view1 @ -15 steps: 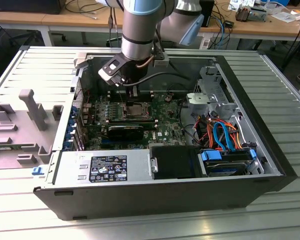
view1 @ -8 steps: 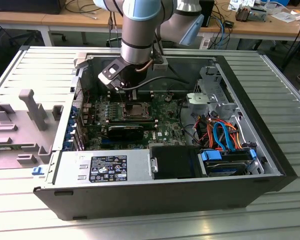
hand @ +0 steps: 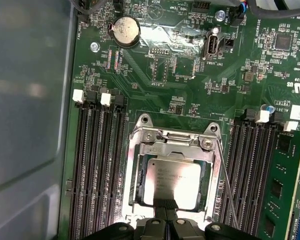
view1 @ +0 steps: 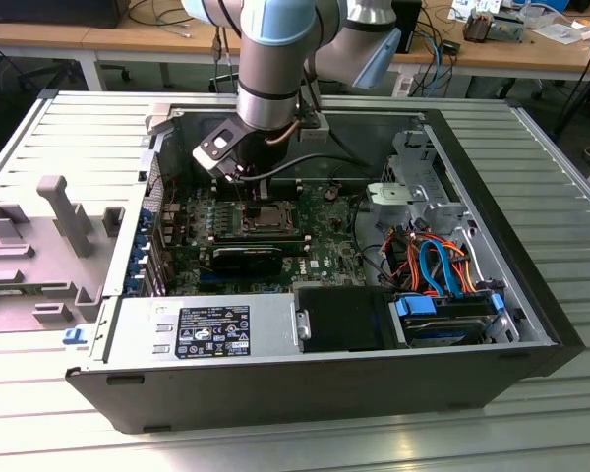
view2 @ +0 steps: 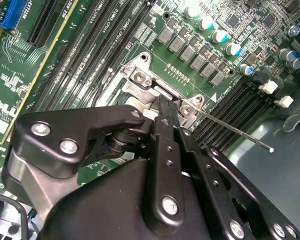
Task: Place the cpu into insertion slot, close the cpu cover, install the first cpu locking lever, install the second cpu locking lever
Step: 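Close the cpu cover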
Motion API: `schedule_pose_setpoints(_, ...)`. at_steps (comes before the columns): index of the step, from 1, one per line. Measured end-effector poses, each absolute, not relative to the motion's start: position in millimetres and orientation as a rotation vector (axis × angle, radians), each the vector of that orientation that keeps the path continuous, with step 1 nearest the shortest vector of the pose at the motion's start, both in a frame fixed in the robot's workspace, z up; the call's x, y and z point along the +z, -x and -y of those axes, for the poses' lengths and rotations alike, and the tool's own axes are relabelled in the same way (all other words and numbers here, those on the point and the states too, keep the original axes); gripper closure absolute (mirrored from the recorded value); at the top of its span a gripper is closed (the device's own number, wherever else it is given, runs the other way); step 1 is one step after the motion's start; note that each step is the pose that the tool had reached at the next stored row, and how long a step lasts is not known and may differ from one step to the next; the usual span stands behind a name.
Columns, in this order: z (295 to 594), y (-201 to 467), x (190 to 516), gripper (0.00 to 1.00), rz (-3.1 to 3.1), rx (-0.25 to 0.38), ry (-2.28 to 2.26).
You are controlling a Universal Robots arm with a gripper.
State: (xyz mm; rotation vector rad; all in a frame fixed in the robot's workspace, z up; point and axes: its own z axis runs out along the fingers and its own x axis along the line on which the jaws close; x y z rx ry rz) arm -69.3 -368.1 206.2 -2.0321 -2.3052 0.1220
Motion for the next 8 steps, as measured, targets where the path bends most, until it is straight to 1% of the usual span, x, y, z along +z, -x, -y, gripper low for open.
schedule_pose_setpoints(8,368.1,65.0,213.4,0.89,2.305,0.122,2.032)
